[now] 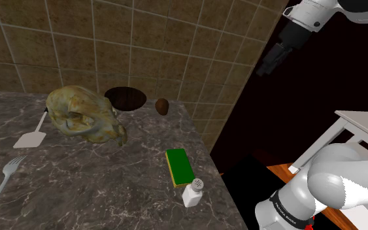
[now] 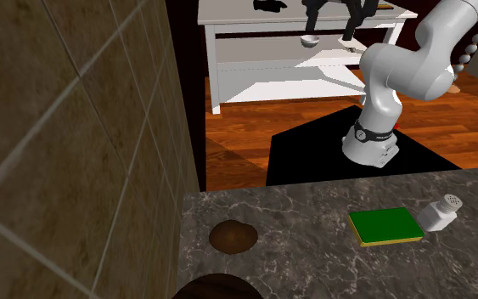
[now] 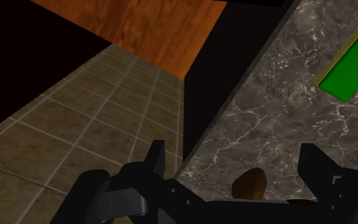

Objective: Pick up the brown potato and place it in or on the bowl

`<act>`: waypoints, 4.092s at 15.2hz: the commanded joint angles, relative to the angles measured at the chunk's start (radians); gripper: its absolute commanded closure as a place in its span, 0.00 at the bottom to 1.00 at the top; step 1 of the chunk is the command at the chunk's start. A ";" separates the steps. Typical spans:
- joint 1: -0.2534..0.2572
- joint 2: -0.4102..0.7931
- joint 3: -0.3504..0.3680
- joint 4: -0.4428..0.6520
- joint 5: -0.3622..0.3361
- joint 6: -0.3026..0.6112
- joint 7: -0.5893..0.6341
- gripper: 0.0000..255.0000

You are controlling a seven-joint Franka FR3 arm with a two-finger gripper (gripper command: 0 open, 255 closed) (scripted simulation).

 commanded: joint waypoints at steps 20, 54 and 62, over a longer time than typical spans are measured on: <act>-0.066 0.469 0.362 -0.076 -0.030 0.601 0.535 0.00; -0.070 1.140 0.430 0.281 -0.553 0.805 1.157 1.00; -0.077 1.115 0.441 0.289 -0.526 0.777 1.133 1.00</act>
